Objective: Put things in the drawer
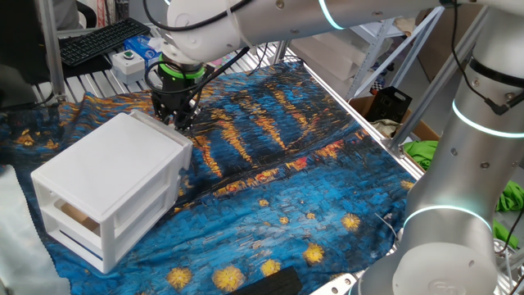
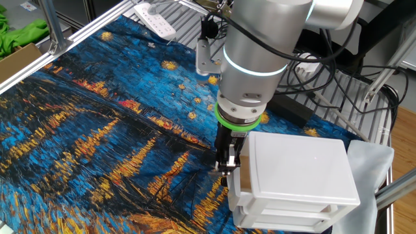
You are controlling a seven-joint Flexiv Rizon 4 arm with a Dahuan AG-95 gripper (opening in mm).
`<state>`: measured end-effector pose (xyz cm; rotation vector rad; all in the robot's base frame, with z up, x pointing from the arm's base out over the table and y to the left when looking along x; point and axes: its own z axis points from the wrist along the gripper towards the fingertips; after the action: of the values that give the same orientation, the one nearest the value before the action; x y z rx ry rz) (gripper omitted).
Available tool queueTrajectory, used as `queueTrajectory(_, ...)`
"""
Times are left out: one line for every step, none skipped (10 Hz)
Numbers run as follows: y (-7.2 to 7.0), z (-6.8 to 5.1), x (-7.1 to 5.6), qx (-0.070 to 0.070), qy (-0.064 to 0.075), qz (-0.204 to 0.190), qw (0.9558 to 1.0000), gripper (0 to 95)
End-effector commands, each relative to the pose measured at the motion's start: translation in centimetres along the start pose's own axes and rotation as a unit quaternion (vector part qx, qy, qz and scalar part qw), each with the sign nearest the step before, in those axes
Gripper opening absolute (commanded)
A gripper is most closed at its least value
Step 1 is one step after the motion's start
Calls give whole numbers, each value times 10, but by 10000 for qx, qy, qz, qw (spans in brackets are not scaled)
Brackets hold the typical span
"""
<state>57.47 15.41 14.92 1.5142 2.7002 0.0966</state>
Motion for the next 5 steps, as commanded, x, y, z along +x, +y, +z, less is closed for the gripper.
queueTrajectory(0, 0, 2, 10, -34, 0, 10000, 0)
queueTrajectory(-1, 1, 4, 6, -48, 16, 10000, 0)
queueTrajectory(-2, 0, 6, 5, -59, 38, 10000, 0)
queueTrajectory(-2, -1, 7, 4, -48, 56, 10000, 0)
queueTrajectory(-2, -1, 7, 1, -45, 80, 10000, 0)
